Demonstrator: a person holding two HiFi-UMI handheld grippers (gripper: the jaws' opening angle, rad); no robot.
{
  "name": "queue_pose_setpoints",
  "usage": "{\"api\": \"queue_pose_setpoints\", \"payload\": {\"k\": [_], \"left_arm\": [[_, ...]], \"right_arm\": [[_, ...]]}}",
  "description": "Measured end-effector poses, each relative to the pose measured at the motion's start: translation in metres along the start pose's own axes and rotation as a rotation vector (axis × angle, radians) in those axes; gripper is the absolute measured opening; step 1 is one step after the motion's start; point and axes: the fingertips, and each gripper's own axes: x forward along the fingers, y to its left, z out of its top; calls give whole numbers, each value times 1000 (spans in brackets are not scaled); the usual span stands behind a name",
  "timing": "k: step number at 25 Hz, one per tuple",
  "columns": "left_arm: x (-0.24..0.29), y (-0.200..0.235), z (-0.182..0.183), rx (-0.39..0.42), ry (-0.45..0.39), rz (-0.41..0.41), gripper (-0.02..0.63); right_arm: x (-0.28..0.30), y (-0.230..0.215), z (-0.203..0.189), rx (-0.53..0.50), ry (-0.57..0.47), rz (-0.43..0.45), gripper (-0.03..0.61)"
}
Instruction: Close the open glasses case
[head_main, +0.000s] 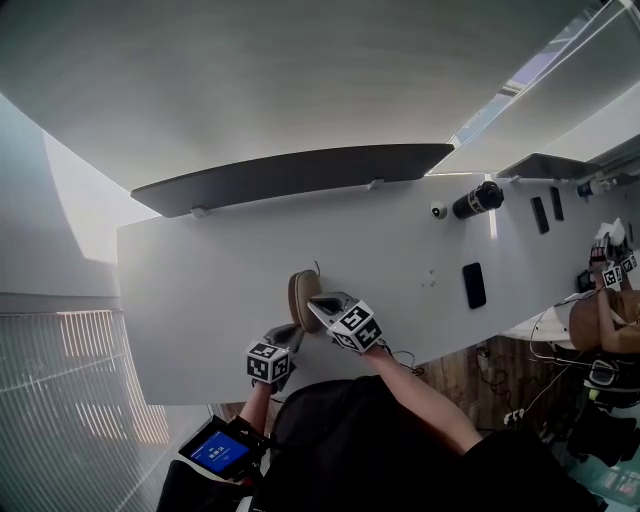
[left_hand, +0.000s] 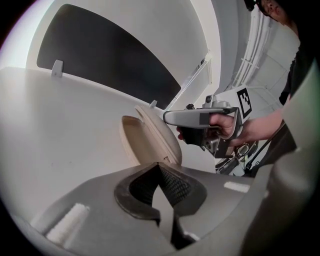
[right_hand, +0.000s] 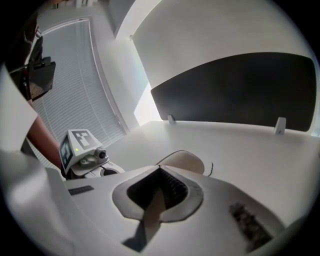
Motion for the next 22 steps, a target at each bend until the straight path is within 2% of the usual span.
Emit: {"api": "queue_pose_setpoints", "payload": {"k": [4, 7, 10, 13, 16, 19, 22], "left_arm": [[-15, 0, 4, 27, -14, 30, 6], [-17, -6, 20, 71, -43, 26, 6], [-7, -13, 28, 93, -33, 10, 6], [-1, -9, 19, 76, -9, 13, 6], [0, -7, 20, 49, -24, 13, 6], [4, -9, 22, 56, -31, 19, 6], [5, -8, 23, 55, -27, 23, 7]], "right_arm": [[11, 7, -1, -38, 25, 19, 5], [16, 9, -1, -40, 25, 25, 5], [18, 9, -3, -35, 31, 30, 5], [22, 13, -9, -28, 56, 56, 5], [20, 13, -12, -39, 80, 64, 5], [6, 11, -8, -89, 53, 33, 5], [-6, 4, -14, -97, 35, -7, 5]]}}
